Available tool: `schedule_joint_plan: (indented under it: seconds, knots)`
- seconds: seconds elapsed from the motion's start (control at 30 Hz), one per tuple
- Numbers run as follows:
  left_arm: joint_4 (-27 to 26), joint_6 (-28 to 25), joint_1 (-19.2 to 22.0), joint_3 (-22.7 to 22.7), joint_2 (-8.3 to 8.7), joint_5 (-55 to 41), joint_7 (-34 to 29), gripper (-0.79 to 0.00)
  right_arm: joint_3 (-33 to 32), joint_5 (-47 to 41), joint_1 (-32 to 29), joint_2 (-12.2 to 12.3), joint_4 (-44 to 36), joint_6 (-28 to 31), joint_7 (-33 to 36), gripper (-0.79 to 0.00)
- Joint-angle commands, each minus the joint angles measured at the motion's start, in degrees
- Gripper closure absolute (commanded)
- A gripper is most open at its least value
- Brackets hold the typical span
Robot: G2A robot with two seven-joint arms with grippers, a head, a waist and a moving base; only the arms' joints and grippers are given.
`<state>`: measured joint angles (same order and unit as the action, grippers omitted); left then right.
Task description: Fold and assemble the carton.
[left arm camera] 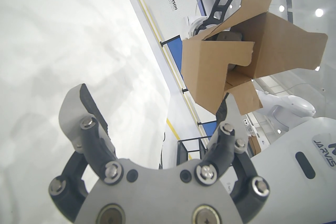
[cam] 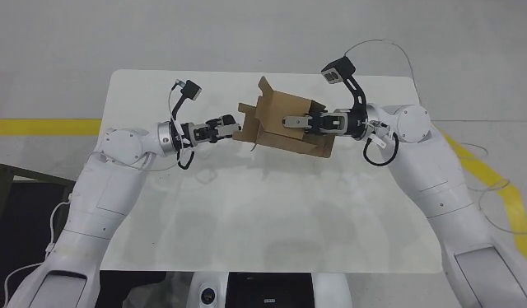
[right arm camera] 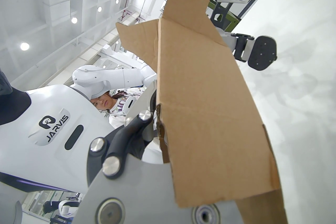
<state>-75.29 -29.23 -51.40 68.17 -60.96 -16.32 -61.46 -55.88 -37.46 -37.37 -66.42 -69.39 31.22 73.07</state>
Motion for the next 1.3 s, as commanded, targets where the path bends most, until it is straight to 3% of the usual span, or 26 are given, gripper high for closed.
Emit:
schedule_joint_plan:
  seconds: [0.0,1.27]
  knots:
    - [-0.02,-0.05,0.05,-0.22,-0.02,-0.17,-0.06,-0.785,0.21,-0.13,0.11,0.01,0.12,0.15,-0.15,0.0]
    - [-0.13,-0.3,1.46,-2.5,-0.37,-2.63,0.04,-0.785,6.96,-3.08,1.82,-1.24,-1.91,0.64,-0.64,0.0]
